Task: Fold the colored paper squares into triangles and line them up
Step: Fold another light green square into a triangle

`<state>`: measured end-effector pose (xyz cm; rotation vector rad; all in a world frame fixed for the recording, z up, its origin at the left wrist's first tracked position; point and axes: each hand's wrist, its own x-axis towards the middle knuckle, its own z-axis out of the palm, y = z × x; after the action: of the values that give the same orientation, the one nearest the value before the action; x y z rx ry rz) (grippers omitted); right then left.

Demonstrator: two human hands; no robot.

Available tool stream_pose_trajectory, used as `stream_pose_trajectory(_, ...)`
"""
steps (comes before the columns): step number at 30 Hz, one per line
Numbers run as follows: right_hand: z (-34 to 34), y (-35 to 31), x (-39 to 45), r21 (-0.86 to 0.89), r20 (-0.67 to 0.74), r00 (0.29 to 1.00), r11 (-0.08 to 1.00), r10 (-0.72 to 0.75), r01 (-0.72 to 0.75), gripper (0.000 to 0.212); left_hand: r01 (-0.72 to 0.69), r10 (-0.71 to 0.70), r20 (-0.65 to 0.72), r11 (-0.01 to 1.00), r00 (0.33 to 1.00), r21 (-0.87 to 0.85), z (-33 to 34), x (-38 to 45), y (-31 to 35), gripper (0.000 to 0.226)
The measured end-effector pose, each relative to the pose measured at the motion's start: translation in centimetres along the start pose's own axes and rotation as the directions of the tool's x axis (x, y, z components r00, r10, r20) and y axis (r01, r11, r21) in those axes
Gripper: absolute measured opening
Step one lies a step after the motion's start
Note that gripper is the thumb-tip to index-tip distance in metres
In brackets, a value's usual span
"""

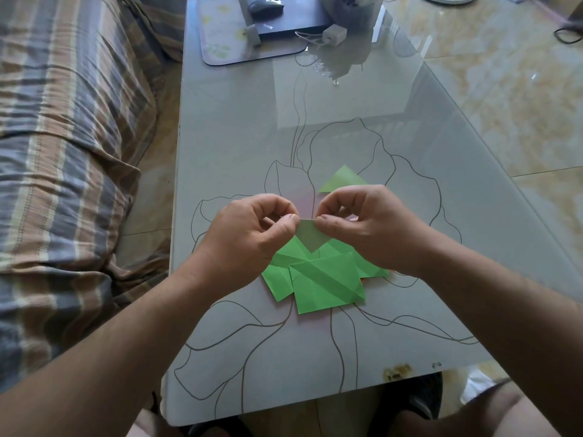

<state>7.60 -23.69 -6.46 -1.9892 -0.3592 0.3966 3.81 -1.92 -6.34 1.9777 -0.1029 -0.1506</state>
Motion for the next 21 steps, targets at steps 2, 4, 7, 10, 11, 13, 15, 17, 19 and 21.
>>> stream_pose_trajectory(2, -0.08, 0.03, 0.00, 0.000, -0.009, 1.000, 1.000, 0.000, 0.000, 0.019, 0.001, -0.001, -0.003, 1.000, 1.000, 0.007, -0.07, -0.02, 0.04, 0.018)
stream_pose_trajectory(4, 0.02, -0.15, -0.07, 0.000, -0.006, 1.000, 1.000, -0.003, 0.003, 0.021, -0.001, 0.001, -0.005, 1.000, 1.000, 0.013, 0.03, -0.02, 0.12, 0.017)
stream_pose_trajectory(7, -0.21, -0.18, 0.03, -0.007, -0.018, 1.000, 1.000, -0.025, 0.025, 0.015, 0.004, -0.004, -0.042, 1.000, 0.999, 0.004, -0.19, 0.12, 0.13, 0.017)
stream_pose_trajectory(10, -0.52, -0.18, 0.04, -0.013, -0.043, 0.999, 0.999, -0.030, 0.030, 0.018, 0.000, 0.000, -0.055, 1.000, 0.999, 0.006, -0.56, 0.20, 0.14, 0.016)
stream_pose_trajectory(11, -0.54, -0.26, -0.03, -0.021, -0.052, 0.998, 0.999, -0.038, 0.037, 0.019, 0.000, 0.000, -0.051, 1.000, 0.999, 0.008, -0.56, 0.16, 0.17, 0.015)
stream_pose_trajectory(13, -0.42, -0.34, -0.01, -0.028, -0.060, 0.997, 0.999, -0.040, 0.039, 0.020, 0.002, -0.001, -0.055, 1.000, 0.998, 0.013, -0.48, 0.15, 0.14, 0.014)
stream_pose_trajectory(15, -0.50, -0.23, 0.10, -0.017, -0.058, 0.998, 0.999, -0.035, 0.034, 0.017, 0.002, -0.002, -0.066, 1.000, 0.998, 0.013, -0.55, 0.19, 0.13, 0.014)
stream_pose_trajectory(17, -0.57, -0.28, 0.13, 0.018, -0.048, 0.998, 0.999, -0.029, 0.030, 0.013, 0.000, 0.001, -0.076, 1.000, 0.997, 0.007, -0.72, 0.22, 0.09, 0.015)
stream_pose_trajectory(19, -0.56, -0.33, 0.07, 0.018, -0.045, 0.999, 1.000, -0.016, 0.017, 0.015, 0.001, 0.000, -0.066, 1.000, 0.998, 0.015, -0.70, 0.20, -0.01, 0.015)
stream_pose_trajectory(21, -0.54, -0.42, 0.01, 0.004, -0.047, 0.999, 1.000, -0.008, 0.008, 0.019, 0.005, -0.004, -0.058, 1.000, 0.998, 0.019, -0.56, 0.16, 0.00, 0.015)
